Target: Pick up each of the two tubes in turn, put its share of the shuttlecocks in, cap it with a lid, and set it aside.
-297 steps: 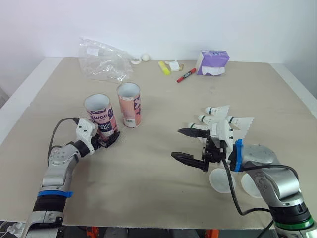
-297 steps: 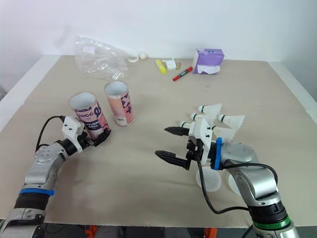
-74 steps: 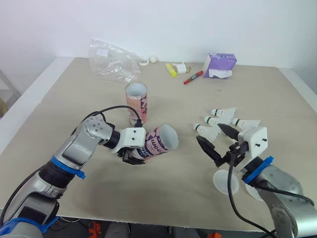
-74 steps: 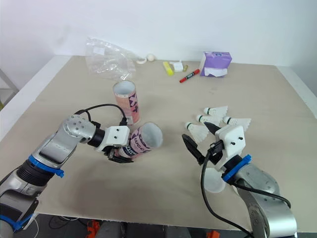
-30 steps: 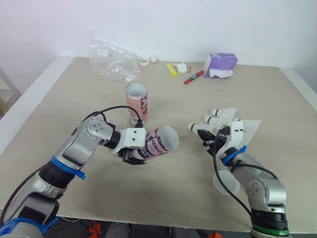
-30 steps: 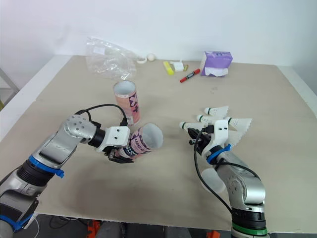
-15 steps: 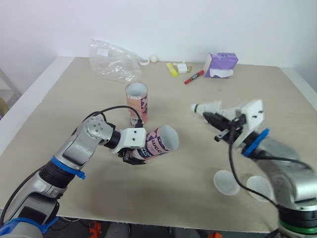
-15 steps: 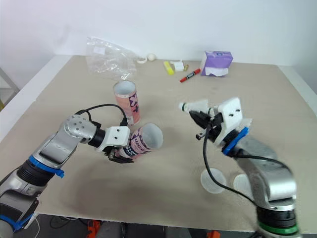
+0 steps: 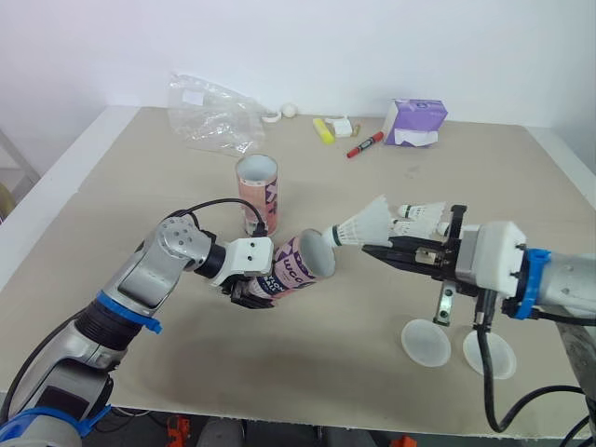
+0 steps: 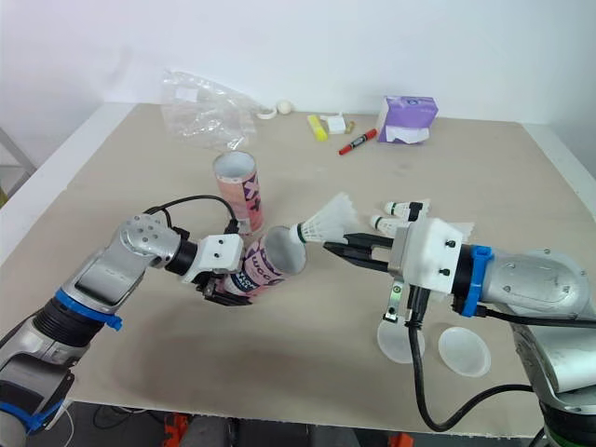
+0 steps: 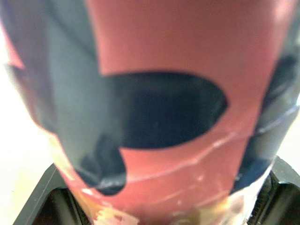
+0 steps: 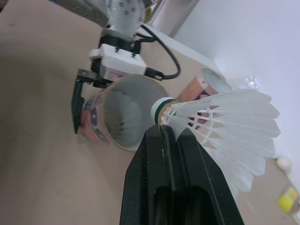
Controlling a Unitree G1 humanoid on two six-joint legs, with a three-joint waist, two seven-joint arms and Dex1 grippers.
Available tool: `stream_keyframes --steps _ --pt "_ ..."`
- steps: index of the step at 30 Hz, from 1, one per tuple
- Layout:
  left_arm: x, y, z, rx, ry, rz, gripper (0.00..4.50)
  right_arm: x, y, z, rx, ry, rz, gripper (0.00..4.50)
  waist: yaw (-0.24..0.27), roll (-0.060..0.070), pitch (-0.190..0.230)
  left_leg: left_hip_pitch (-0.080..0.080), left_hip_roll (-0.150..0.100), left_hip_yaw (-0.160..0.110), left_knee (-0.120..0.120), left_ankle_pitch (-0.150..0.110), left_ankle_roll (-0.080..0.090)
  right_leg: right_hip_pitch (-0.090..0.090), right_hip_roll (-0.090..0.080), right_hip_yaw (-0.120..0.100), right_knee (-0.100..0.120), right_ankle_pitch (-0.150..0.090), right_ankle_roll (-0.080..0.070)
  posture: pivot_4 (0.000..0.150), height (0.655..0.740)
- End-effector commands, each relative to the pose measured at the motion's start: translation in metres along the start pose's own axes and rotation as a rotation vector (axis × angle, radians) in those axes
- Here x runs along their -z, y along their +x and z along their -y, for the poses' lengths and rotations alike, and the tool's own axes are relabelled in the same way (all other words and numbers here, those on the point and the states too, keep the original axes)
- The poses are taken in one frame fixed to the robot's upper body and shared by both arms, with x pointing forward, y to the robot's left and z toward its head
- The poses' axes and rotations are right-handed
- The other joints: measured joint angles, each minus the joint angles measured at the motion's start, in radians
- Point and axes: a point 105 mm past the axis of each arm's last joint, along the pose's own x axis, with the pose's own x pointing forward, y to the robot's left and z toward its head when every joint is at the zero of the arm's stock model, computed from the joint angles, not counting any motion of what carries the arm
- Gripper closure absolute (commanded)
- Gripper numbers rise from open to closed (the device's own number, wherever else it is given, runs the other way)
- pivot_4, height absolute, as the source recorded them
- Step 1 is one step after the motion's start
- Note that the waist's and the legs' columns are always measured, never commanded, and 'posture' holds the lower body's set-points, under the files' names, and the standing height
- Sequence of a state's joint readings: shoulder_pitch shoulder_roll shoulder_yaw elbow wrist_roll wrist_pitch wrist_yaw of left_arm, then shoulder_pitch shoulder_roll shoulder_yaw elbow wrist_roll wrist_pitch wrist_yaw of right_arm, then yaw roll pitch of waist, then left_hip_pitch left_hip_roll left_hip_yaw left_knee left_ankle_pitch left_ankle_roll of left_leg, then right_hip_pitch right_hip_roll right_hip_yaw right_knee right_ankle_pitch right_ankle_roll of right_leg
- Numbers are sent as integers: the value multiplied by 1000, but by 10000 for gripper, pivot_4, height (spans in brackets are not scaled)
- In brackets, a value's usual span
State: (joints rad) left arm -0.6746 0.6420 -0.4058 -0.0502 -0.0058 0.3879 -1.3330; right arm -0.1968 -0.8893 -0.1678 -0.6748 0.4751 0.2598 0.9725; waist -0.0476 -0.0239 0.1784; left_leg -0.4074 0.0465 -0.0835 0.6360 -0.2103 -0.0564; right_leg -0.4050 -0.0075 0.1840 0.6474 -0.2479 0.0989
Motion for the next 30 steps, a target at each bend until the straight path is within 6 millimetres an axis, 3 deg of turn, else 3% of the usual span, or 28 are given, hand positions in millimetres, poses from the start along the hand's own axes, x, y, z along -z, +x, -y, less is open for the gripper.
stream_keyframes --steps 1,4,5,6,11,12,15,17,19,23,30 --pt "3 4 0 1 0 -21 10330 -9 11 -1 -28 -76 25 44869 0 0 0 0 0 0 0 0 0 0 0 0 0 0 0 1500 7400" --pt "4 4 -1 -2 1 -25 10330 -9 17 -2 -58 -102 20 44869 0 0 0 0 0 0 0 0 0 0 0 0 0 1 0 1500 7400" --pt "4 4 -1 -3 1 -26 10330 -8 18 -2 -64 -109 16 38529 1 0 0 0 0 0 0 0 0 0 0 0 0 1 0 1500 7400" --pt "4 4 -2 -5 1 -27 10330 -8 19 -1 -66 -111 15 36521 1 0 0 0 0 0 0 0 0 0 0 0 0 0 0 1500 7400" --pt "5 4 -3 -9 3 -33 10330 -13 17 2 -30 -84 38 14533 1 0 0 0 0 0 0 0 0 0 0 0 0 0 0 1500 7400" --pt "6 4 -3 -9 5 -36 10330 -12 15 4 2 -52 42 12412 1 0 0 0 0 0 0 0 0 0 0 0 0 0 0 1500 7400" --pt "6 5 -3 -8 8 -37 10330 4 -2 21 198 141 51 215 2 0 0 0 0 0 0 0 0 0 0 0 0 0 0 1500 7400" --pt "6 5 -3 -7 9 -36 10330 22 -17 30 322 257 18 215 3 -1 0 0 0 0 0 0 0 1 0 0 0 0 0 1500 7400" --pt "6 6 -2 -4 9 -35 10330 61 -49 36 536 397 -75 215 4 -1 -1 0 0 0 1 0 0 1 0 0 0 1 0 1500 7400" --pt "7 6 -1 3 7 -36 10330 106 -98 27 787 523 -233 215 2 0 -1 0 0 -1 1 1 1 2 0 -1 0 1 0 1500 7400" --pt "7 5 0 6 9 -40 10330 124 -128 20 930 588 -288 215 -4 4 -2 2 0 0 0 2 3 1 0 0 1 3 -1 1500 7400"
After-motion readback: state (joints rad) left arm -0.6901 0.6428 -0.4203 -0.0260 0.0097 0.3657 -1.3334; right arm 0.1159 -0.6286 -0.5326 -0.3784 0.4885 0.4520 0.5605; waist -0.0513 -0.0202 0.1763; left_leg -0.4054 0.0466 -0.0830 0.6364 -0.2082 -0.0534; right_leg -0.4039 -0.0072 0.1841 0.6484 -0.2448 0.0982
